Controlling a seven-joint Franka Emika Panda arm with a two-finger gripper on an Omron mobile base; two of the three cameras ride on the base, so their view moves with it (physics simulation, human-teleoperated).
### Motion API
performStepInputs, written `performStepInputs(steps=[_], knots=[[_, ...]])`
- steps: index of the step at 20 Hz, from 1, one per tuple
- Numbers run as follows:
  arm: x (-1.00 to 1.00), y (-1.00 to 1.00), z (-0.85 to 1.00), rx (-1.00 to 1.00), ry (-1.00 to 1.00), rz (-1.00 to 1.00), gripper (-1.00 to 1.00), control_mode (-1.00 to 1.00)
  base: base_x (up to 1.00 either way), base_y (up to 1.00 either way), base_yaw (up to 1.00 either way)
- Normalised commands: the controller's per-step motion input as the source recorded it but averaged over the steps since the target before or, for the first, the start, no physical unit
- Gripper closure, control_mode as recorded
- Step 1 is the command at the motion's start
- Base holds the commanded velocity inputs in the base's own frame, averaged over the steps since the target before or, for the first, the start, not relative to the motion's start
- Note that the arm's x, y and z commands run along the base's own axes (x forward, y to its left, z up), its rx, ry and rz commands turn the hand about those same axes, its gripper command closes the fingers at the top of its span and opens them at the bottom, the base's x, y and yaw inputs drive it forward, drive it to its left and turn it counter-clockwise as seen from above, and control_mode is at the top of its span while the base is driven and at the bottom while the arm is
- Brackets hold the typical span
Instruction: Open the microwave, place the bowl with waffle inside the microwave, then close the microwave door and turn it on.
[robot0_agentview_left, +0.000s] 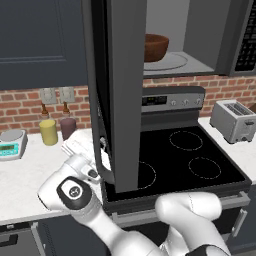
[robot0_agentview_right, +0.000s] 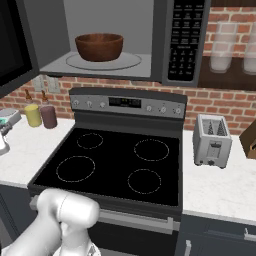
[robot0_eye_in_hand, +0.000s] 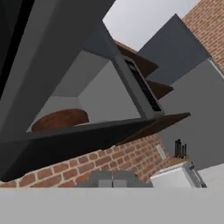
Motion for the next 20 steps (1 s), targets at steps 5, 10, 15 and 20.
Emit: performStepInputs(steps=[5,10,15,20], knots=[[-0.01,0.64,0.0,-0.03,-0.33,0.0,1.0,-1.0,0.0,0.0,0.0],[-0.04,0.54,0.12,0.0,-0.35,0.0,1.0,-1.0,0.0,0.0,0.0],[0.0,0.41,0.31,0.0,-0.33,0.0,1.0,-1.0,0.0,0.0,0.0],[0.0,0.32,0.35,0.0,-0.3,0.0,1.0,-1.0,0.0,0.0,0.0]])
